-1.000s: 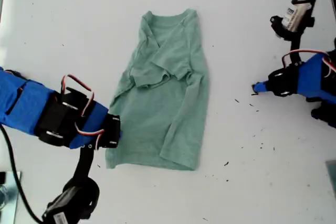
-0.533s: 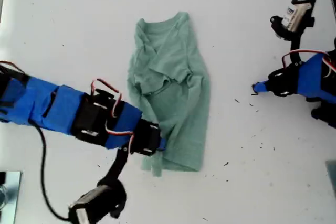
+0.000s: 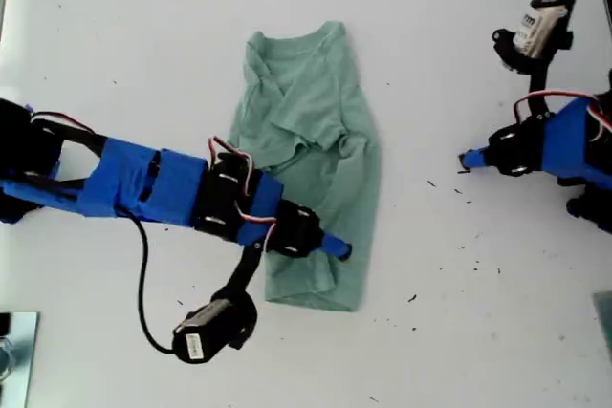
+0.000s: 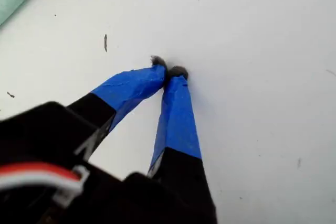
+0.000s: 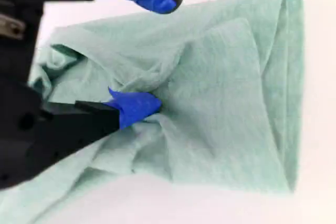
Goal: Fold t shirt
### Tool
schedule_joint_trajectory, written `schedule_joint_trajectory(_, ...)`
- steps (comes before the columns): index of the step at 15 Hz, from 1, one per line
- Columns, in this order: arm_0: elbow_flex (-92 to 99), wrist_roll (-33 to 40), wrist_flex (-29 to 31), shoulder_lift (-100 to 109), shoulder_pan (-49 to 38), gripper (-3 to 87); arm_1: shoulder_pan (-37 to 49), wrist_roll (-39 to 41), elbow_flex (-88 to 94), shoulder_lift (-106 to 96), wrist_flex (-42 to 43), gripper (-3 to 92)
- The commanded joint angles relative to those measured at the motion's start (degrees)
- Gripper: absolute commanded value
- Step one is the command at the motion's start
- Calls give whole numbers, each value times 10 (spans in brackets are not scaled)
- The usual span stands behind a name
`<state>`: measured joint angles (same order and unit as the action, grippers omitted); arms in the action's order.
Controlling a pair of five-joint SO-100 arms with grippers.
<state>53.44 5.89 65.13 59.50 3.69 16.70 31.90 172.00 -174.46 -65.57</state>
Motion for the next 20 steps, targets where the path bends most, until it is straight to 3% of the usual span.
schedule_joint_trajectory(1, 1, 17, 69, 255, 4, 272, -4, -7, -2, 1, 3, 23)
schedule_joint_trajectory(3, 110, -7, 134, 388, -3, 273, -3, -8, -2, 2, 3, 23)
schedule_joint_trajectory(4, 240, -29, 119, 458, -9, 275, -2, -8, -2, 2, 3, 23)
schedule_joint_trajectory(8, 794, -127, -129, 685, -25, 220, -2, -12, -2, 4, 3, 23)
schedule_joint_trajectory(14, 1030, -207, -246, 737, -27, 151, -1, -20, -2, 4, 2, 23)
schedule_joint_trajectory(16, 1013, -204, -215, 765, -29, 168, -7, -29, -9, 14, 6, 23)
schedule_joint_trajectory(17, 945, -207, -156, 766, -18, 192, -27, -69, -64, 50, -21, 98)
schedule_joint_trajectory(19, 691, -210, 24, 664, 11, 239, -92, -130, -332, 186, -145, 346)
schedule_joint_trajectory(20, 555, -199, 80, 592, 30, 242, -139, -162, -478, 274, -192, 353)
